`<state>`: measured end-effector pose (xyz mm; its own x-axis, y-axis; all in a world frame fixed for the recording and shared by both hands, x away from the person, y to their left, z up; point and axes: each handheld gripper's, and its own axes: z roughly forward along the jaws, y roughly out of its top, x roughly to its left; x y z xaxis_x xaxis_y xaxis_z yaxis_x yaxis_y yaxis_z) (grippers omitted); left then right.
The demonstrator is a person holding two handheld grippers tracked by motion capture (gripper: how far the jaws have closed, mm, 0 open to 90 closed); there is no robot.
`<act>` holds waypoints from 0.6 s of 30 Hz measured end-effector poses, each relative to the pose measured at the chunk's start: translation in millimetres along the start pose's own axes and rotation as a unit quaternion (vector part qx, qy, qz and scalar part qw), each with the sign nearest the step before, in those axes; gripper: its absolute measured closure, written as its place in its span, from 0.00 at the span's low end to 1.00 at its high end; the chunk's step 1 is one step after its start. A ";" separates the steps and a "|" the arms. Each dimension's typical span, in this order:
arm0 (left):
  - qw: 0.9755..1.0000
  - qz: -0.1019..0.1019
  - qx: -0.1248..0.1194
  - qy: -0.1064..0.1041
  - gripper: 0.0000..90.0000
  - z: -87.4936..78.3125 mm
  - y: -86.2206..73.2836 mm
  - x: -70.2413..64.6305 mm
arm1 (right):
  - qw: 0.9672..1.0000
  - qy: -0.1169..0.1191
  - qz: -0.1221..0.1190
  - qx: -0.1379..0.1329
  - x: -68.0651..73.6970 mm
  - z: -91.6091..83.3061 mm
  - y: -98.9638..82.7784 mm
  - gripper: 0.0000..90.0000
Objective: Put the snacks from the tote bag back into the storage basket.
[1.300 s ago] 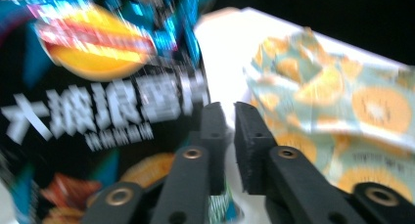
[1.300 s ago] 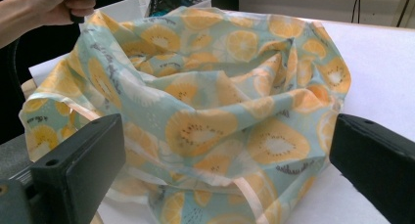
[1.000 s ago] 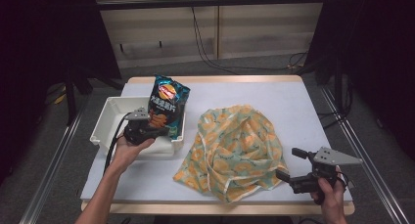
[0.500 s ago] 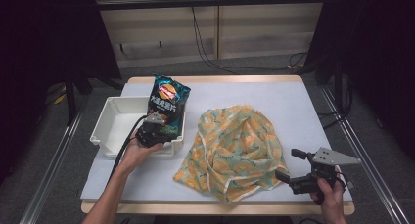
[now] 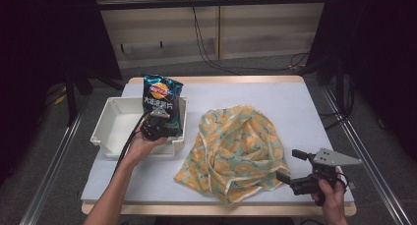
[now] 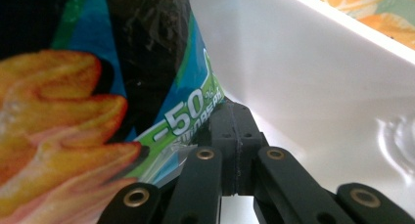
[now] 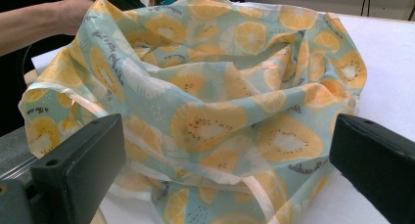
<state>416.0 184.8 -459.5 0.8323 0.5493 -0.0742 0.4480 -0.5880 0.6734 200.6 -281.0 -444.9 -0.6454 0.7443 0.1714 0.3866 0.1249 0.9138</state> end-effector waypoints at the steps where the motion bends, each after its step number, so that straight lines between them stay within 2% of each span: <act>1: 1.000 0.000 0.000 0.000 1.00 0.0 0.0 0.0 | 1.000 0.000 0.000 0.000 -0.1 0.2 0.0 0.00; 4: 1.000 0.002 0.011 0.003 1.00 0.7 2.3 4.2 | 1.000 0.000 0.001 0.000 -0.3 0.2 0.0 0.00; 6: 1.000 0.006 0.007 -0.003 1.00 2.0 3.6 7.3 | 1.000 0.000 -0.001 0.000 -0.8 -0.1 -0.2 0.00; 14: 1.000 -0.001 0.000 0.006 1.00 3.9 3.2 8.8 | 1.000 0.002 -0.002 0.002 0.0 0.3 -1.2 0.00; 15: 1.000 0.000 0.004 0.004 1.00 4.9 2.9 9.6 | 1.000 0.000 -0.002 0.002 0.2 0.1 -1.2 0.00; 18: 1.000 -0.003 -0.005 0.002 0.99 5.4 1.9 9.1 | 1.000 0.000 0.000 0.002 -0.1 -0.4 -1.3 0.00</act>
<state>426.2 185.5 -462.8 0.8284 0.5550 -0.0758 0.4502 -0.5791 0.6797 199.9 -281.5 -446.0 -0.6456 0.7443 0.1709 0.3887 0.1277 0.9124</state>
